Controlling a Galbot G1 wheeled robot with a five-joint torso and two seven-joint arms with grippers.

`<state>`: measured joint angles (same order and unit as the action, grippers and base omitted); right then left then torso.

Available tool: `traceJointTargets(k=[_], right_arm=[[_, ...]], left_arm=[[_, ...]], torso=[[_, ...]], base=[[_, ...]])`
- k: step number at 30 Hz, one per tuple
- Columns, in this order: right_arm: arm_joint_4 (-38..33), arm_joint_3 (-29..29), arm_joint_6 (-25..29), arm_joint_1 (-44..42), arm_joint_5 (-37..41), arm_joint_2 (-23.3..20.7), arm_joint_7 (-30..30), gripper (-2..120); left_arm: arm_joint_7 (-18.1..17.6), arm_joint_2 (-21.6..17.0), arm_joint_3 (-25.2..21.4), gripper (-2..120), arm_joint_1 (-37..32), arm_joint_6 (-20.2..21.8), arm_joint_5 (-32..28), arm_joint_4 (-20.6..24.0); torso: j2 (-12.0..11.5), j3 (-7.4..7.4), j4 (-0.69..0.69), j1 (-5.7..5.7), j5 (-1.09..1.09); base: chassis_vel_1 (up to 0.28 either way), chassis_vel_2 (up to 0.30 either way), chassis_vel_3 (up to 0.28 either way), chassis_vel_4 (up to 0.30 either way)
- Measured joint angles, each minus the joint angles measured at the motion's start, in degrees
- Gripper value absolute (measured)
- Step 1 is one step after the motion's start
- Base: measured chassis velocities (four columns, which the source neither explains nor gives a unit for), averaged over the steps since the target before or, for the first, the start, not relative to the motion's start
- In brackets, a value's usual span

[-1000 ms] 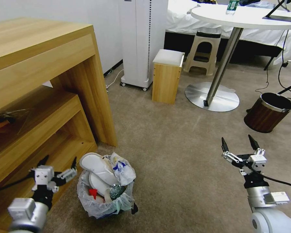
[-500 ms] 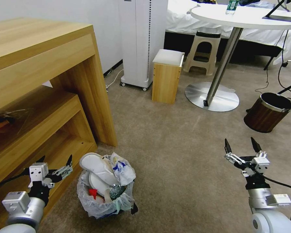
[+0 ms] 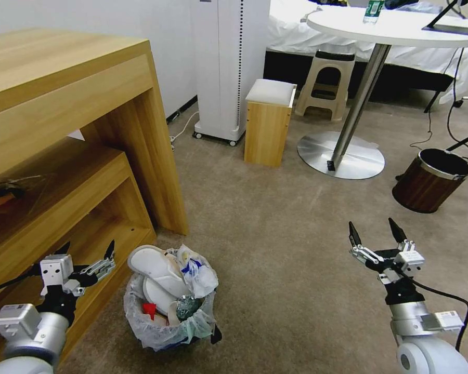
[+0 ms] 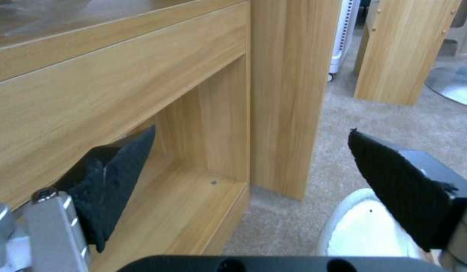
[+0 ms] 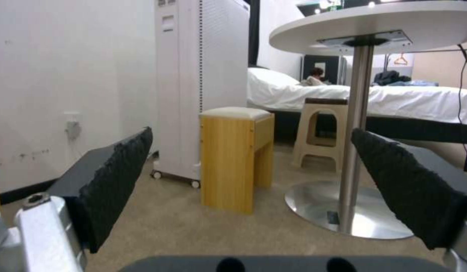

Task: Pick up the trash bin and place the garbage on the floor into it.

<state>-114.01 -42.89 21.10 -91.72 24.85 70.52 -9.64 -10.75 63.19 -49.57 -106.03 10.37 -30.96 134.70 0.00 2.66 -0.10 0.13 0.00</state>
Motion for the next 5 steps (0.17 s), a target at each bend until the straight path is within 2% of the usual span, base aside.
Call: traceJointTargets(k=[5], right_arm=[[0.0,0.0,-0.02,0.0,-0.01,0.0,0.02,100]], left_arm=[[0.0,0.0,0.0,100,-0.01,0.0,0.0,-0.02]], torso=[[0.0,0.0,0.0,0.0,0.0]], base=[[0.0,0.0,0.0,0.0]])
